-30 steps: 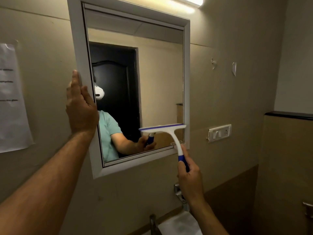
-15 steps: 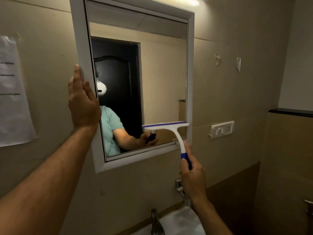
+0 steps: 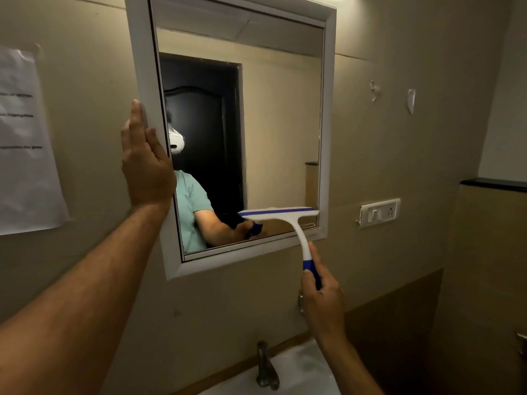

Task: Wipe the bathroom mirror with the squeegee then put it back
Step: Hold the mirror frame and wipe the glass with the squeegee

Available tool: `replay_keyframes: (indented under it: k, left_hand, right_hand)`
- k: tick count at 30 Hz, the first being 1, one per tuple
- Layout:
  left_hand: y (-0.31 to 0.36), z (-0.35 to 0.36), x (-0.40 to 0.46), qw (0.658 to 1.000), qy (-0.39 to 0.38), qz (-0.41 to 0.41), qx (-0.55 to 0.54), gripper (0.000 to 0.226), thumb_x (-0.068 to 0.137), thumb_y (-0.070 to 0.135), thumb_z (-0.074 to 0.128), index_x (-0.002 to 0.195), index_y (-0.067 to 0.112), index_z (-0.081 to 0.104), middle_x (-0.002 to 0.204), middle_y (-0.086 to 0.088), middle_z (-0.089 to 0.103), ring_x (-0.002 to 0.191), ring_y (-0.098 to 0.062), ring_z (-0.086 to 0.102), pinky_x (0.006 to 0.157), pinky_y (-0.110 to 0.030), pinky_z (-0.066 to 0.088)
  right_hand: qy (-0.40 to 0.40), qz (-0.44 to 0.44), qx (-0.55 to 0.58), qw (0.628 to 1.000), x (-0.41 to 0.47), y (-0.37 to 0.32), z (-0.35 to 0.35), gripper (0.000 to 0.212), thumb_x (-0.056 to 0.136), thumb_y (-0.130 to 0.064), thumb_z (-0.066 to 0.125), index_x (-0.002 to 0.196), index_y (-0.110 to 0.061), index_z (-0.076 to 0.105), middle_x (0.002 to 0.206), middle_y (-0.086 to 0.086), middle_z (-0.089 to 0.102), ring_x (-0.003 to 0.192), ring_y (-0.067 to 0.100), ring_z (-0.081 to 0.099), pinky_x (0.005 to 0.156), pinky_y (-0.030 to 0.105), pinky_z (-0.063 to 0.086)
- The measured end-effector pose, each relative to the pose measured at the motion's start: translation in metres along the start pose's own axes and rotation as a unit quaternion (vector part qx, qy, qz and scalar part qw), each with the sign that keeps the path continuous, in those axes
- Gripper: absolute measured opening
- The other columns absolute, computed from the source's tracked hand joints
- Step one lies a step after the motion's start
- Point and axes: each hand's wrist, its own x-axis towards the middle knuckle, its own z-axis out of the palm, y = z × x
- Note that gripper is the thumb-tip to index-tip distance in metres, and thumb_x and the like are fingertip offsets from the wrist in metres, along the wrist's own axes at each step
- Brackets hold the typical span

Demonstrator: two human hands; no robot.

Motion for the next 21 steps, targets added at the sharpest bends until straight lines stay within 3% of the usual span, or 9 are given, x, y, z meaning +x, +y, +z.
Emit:
replay_keyframes:
  k: [6, 14, 18, 21]
  left_hand:
    - [0.001, 0.000, -0.001, 1.000, 0.005, 0.000, -0.012, 0.044, 0.106, 0.019, 0.032, 0.149, 0.008, 0.036, 0.138, -0.015, 0.050, 0.125, -0.023, 0.050, 0.098, 0.004, 0.022]
    - [0.003, -0.003, 0.000, 1.000, -0.006, 0.000, -0.019, 0.044, 0.106, 0.017, 0.033, 0.148, 0.006, 0.036, 0.139, -0.016, 0.049, 0.127, -0.022, 0.048, 0.099, 0.004, 0.022]
    - [0.006, -0.005, -0.001, 1.000, -0.006, 0.005, -0.026, 0.043, 0.105, 0.013, 0.034, 0.147, 0.003, 0.037, 0.138, -0.018, 0.050, 0.125, -0.021, 0.048, 0.099, 0.006, 0.020]
    - [0.005, -0.005, -0.001, 1.000, -0.005, 0.000, -0.026, 0.043, 0.106, 0.013, 0.034, 0.148, 0.003, 0.036, 0.138, -0.018, 0.049, 0.122, -0.010, 0.044, 0.096, 0.008, 0.020]
  right_hand:
    - [-0.014, 0.039, -0.005, 0.999, -0.026, 0.018, 0.006, 0.051, 0.099, -0.015, 0.048, 0.142, -0.042, 0.042, 0.089, 0.004, 0.063, 0.064, 0.011, 0.060, 0.057, 0.023, 0.054]
    - [-0.016, -0.068, 0.018, 0.997, -0.005, -0.035, 0.038, 0.049, 0.101, -0.020, 0.043, 0.144, -0.043, 0.031, 0.077, 0.009, 0.056, 0.061, 0.005, 0.053, 0.057, 0.028, 0.051]
    - [-0.044, -0.028, 0.020, 0.998, -0.025, -0.016, 0.040, 0.051, 0.100, -0.016, 0.047, 0.142, -0.043, 0.037, 0.073, 0.005, 0.056, 0.058, 0.006, 0.053, 0.055, 0.023, 0.050]
    - [-0.056, 0.007, 0.014, 0.998, -0.044, -0.006, 0.036, 0.052, 0.098, -0.014, 0.050, 0.141, -0.042, 0.040, 0.081, 0.004, 0.060, 0.062, 0.006, 0.058, 0.059, 0.022, 0.052]
